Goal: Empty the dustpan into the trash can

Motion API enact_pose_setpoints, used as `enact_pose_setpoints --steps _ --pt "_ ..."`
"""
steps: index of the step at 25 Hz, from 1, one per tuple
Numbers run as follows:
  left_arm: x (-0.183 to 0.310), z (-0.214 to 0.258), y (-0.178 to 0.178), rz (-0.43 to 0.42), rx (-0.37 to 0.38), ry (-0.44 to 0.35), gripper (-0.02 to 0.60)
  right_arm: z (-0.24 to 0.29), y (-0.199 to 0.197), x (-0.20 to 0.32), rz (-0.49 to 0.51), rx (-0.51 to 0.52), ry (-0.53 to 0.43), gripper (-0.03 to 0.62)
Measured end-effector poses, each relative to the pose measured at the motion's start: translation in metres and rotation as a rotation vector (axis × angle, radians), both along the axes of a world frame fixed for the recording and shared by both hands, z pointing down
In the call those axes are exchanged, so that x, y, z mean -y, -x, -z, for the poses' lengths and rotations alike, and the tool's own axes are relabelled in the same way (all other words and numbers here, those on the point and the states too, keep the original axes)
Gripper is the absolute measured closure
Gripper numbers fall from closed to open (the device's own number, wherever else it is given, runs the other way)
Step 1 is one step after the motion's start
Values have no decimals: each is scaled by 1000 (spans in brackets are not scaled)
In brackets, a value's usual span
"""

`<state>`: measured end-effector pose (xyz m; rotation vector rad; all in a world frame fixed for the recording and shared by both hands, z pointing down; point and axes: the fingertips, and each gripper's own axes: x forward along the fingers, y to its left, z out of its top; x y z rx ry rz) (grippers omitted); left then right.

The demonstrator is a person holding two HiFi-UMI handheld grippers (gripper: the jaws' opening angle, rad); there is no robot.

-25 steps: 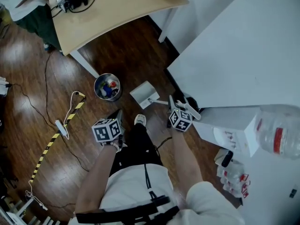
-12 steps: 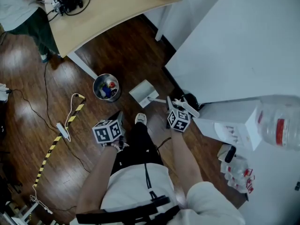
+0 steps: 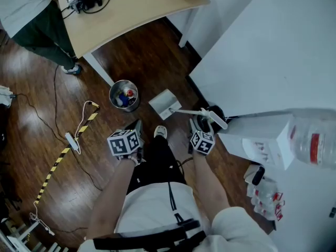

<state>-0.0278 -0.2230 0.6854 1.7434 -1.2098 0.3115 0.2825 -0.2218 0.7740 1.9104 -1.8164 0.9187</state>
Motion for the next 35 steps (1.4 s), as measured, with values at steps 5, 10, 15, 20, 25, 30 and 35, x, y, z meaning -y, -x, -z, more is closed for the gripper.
enact_pose_setpoints --steps 5,10,15,20,25,30,35 --pt "-20 19 16 5 -30 -73 594 27 41 -39 107 100 20 303" --pt "-55 32 35 92 -27 -99 594 72 82 -52 262 72 -27 595" --pt "-105 41 44 189 -21 -114 594 109 133 -64 462 150 -38 595" --pt "-158 53 27 272 -3 -149 594 152 158 -99 691 160 -75 595" --pt "-228 76 -28 327 10 -198 594 192 126 -165 816 165 -144 595" --pt "-296 104 -86 345 31 -243 594 209 69 -227 847 195 -166 595" --pt "-353 126 -119 350 40 -259 594 227 32 -278 828 228 -185 595"
